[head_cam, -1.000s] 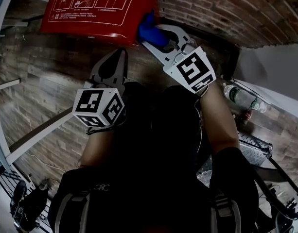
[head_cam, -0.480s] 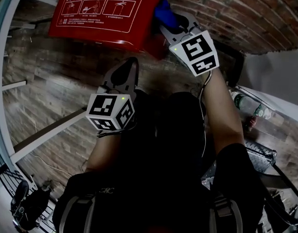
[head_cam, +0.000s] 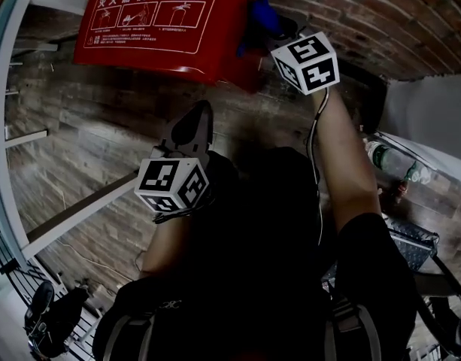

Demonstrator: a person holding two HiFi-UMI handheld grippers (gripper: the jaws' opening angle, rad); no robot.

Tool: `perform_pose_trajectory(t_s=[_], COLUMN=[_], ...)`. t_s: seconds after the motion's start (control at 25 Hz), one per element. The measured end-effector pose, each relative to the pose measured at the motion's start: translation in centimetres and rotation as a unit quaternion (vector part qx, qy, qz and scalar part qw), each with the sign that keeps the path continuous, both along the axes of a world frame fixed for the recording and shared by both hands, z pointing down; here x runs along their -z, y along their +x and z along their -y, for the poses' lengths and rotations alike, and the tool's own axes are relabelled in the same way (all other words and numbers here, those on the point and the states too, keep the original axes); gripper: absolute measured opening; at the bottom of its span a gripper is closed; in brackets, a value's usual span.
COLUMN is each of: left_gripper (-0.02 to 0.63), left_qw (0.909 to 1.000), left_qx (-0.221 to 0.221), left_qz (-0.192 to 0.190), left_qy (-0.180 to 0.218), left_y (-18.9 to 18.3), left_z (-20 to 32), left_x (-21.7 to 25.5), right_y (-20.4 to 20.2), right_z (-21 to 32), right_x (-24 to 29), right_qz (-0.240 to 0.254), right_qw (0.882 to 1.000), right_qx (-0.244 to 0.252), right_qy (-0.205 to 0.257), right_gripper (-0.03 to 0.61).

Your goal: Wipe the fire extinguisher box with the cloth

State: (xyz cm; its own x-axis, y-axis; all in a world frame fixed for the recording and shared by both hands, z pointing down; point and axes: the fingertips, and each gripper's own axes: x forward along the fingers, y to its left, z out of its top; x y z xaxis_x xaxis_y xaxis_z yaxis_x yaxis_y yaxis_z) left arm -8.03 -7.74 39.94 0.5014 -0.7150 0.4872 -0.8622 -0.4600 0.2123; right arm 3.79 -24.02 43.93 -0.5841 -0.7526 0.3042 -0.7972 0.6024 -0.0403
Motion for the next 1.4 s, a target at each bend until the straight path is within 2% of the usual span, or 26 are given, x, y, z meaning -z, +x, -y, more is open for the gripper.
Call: perform_pose_trajectory(t_s=[0.08, 0.12, 0.36, 0.56, 0.72, 0.88, 1.16, 1.4], left_gripper=[0.008, 0.008, 0.008, 0.008, 0.008, 0.008, 0.008, 0.008], left_qw=[0.9997, 0.9995, 0.9994, 0.9994, 0.9993, 0.9991, 0.9983, 0.9975], left_qx=[0.014, 0.02, 0.021, 0.009, 0.006, 0.01, 0.03, 0.033], left_qz=[-0.012, -0.015, 0.0, 0.009, 0.0, 0.007, 0.025, 0.032], left_qy=[-0.016, -0.021, -0.027, -0.034, -0.037, -0.041, -0.043, -0.055], left_y=[-0.4, -0.7, -2.0, -1.7, -1.3, -1.8, -4.2, -5.2], left_z=[-0.1, -0.2, -1.3, -1.5, -1.8, -2.1, -1.8, -1.8], left_x=[-0.5, -0.8, -1.9, -3.5, -4.1, -5.0, -5.0, -6.4], right_y=[0.1, 0.0, 0.0, 0.0, -0.2, 0.3, 0.6, 0.5], right_z=[0.3, 0.2, 0.0, -0.1, 0.1, 0.7, 1.1, 0.0], right_x=[-2.4, -3.4, -7.1, -10.9, -14.4, -17.8, -24.4, -29.5], right_qz=[-0.025, -0.021, 0.102, 0.131, 0.125, 0.109, 0.085, 0.091], right_qw=[1.0, 1.0, 0.992, 0.985, 0.984, 0.98, 0.97, 0.959], right_qx=[-0.011, -0.014, -0.022, -0.029, -0.031, -0.044, -0.054, -0.067], right_qy=[-0.01, -0.018, -0.069, -0.107, -0.126, -0.159, -0.219, -0.261], right_gripper=[0.126, 0.126, 0.126, 0.126, 0.126, 0.126, 0.126, 0.126])
